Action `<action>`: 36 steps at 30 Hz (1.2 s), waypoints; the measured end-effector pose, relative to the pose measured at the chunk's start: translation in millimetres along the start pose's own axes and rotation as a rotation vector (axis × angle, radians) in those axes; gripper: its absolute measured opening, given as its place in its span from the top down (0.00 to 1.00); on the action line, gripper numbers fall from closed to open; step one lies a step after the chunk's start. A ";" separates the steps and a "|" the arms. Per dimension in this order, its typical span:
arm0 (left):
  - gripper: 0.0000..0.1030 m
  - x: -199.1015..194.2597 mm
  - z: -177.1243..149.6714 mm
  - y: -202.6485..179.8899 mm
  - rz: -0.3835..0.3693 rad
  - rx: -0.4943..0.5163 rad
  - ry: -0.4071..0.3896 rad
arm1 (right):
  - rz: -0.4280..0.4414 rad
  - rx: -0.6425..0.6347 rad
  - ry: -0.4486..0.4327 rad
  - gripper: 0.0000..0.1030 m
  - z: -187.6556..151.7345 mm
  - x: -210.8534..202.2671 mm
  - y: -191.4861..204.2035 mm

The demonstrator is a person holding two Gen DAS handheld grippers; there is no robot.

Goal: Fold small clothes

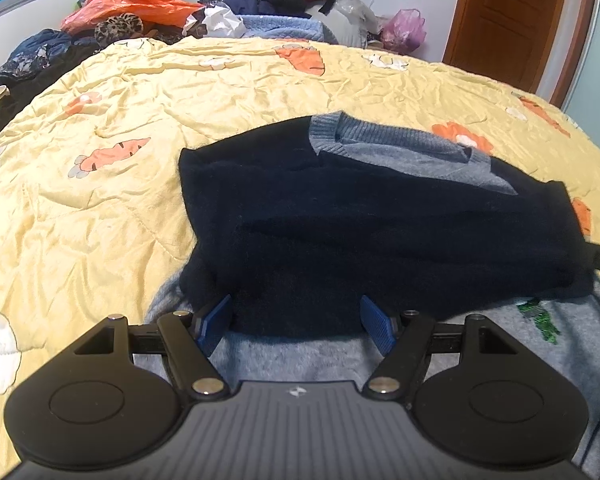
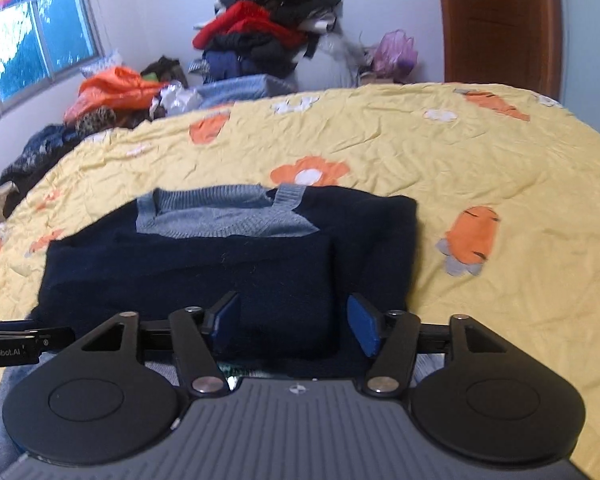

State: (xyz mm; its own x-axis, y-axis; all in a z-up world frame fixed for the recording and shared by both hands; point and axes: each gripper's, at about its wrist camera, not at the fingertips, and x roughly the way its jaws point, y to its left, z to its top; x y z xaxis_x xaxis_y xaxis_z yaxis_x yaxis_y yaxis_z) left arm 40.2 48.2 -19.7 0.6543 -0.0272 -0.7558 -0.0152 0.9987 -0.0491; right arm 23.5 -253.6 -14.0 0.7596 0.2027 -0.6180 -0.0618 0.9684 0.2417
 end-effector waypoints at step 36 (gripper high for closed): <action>0.26 -75.3 -83.4 -9.8 -0.083 0.001 -0.012 | -0.380 0.169 -0.232 0.10 -127.2 -136.2 -44.0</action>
State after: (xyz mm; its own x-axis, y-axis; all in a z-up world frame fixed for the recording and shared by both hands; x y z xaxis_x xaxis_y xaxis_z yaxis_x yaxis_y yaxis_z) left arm -72.0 36.8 -16.7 0.6625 -0.1093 -0.7410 0.0405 0.9931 -0.1103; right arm -159.6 -305.4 -35.6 0.8336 -0.2176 -0.5077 0.3400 0.9265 0.1612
